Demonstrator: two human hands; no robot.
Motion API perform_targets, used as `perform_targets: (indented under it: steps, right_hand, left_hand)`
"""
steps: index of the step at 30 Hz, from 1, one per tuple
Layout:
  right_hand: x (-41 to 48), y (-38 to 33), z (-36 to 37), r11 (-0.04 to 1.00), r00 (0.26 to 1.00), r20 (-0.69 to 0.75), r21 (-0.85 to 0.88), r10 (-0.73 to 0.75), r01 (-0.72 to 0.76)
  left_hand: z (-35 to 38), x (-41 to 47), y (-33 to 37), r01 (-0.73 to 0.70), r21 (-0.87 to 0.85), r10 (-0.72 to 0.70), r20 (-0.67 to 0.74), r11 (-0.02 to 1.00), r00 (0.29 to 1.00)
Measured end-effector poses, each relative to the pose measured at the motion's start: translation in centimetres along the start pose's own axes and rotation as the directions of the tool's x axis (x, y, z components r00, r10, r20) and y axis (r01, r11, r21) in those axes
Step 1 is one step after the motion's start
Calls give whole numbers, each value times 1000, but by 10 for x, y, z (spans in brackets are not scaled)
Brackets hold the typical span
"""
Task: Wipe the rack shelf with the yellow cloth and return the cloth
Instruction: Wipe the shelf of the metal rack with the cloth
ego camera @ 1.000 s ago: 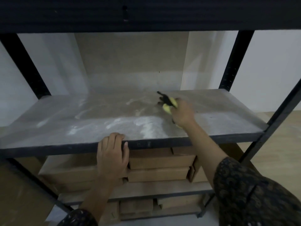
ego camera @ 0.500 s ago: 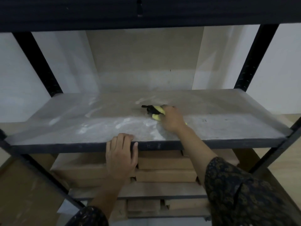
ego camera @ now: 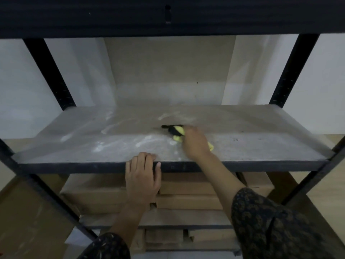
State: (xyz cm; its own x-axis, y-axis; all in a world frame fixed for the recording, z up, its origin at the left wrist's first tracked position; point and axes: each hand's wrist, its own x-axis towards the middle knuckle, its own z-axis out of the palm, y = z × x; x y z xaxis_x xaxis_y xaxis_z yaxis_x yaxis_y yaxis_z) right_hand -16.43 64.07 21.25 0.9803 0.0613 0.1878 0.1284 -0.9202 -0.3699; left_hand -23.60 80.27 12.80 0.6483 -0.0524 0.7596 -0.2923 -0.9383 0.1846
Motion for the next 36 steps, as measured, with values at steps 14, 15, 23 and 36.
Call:
perform_targets:
  steps: [14, 15, 23, 36]
  right_hand:
    - [-39, 15, -14, 978, 974, -108, -36, 201, -206]
    - [-45, 2, -9, 990, 985, -96, -8, 141, -142]
    - [-54, 34, -36, 957, 956, -147, 182, 252, -224]
    - [-83, -5, -16, 932, 973, -120, 331, 197, -148]
  left_hand:
    - [-16, -1, -5, -10, -120, 23, 108, 993, 994]
    - [-17, -1, -6, -11, -135, 27, 117, 991, 993]
    - [-27, -3, -6, 25, -225, 13, 164, 974, 986]
    - [-28, -5, -8, 50, -259, 5, 208, 965, 978]
